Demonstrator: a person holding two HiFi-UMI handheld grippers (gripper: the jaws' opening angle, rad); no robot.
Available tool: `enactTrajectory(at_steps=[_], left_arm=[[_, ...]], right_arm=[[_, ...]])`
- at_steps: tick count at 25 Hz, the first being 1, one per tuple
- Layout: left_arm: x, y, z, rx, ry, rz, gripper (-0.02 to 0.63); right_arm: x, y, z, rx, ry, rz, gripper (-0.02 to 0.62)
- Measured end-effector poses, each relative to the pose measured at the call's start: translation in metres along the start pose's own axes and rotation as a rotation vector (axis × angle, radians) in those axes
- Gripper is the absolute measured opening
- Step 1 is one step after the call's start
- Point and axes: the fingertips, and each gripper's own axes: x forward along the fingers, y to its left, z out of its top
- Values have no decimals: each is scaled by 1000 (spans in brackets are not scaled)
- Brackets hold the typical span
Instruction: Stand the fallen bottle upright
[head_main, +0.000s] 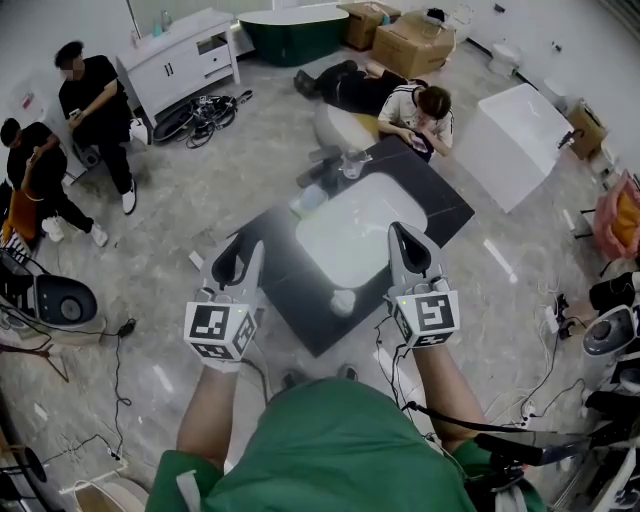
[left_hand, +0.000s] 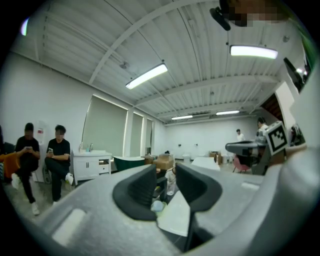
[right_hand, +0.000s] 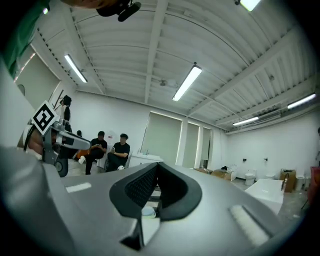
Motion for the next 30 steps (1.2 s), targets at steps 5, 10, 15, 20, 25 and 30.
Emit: enactTrajectory(at_steps=[5,10,15,20,25,30], left_arm=[[1,-9,30,10,-56,-19,115],[3,-14,42,18,-75,-29,115],[3,-18,43,2,-83,-29,112],[1,-13,41,4,-90,-16,95],[2,-9,37,-6,-87,-10,58],[1,-7,32,-9,-80,-6,54]], right_arm=[[-7,-10,24,53,-53,-21,0],[-11,-9,34,45,-75,-24,0],[-13,-7,33,21,-79,-11,0],[-14,-5,31,32,-73,-15,0],[-11,-7,31,27,-81,-11,0],[-11,-7,28,46,-72,-20,0]])
